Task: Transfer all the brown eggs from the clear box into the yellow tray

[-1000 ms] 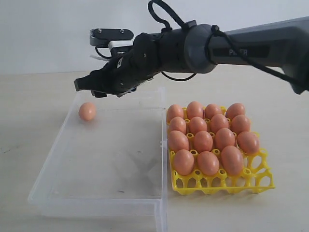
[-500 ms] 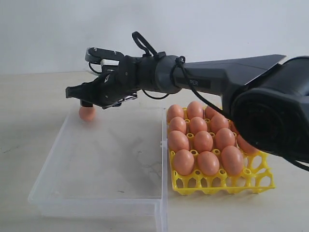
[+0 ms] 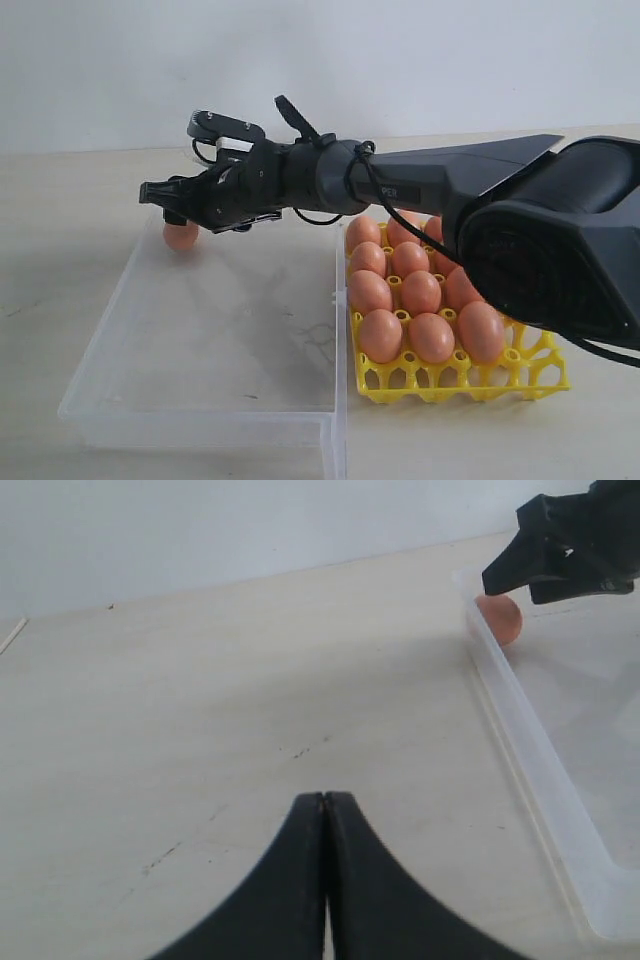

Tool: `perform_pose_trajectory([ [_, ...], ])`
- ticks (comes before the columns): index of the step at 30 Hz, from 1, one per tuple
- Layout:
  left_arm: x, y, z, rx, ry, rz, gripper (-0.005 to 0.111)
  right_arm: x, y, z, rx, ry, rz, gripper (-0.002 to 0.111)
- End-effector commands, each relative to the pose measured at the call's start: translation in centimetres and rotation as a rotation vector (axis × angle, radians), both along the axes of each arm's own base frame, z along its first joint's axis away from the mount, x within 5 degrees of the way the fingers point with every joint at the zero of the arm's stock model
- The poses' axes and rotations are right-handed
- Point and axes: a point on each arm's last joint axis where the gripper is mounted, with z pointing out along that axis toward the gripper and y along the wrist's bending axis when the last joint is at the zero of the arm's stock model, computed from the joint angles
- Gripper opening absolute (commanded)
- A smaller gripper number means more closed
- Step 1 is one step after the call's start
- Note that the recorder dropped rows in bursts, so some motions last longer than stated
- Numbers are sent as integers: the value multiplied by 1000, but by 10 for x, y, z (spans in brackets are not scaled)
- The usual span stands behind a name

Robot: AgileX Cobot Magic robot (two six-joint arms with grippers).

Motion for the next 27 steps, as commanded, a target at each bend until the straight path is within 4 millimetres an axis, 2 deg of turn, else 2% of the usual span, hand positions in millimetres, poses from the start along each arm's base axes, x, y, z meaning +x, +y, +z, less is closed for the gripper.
perform_pose_trajectory([
  [1, 0, 0, 2, -6, -16, -4, 0, 1, 2, -1, 13, -17, -8, 60],
  [13, 0, 0, 2, -6, -16, -4, 0, -2, 10, -15, 46, -11, -36, 59],
  [21, 0, 0, 2, -6, -16, -4, 0, -1, 30, -14, 79, -20, 0, 59],
  [24, 0, 0, 2, -6, -16, -4, 0, -2, 36, -13, 92, -21, 10, 56],
  [27, 0, 0, 2, -6, -16, -4, 0, -2, 36, -12, 91, -32, 12, 45],
])
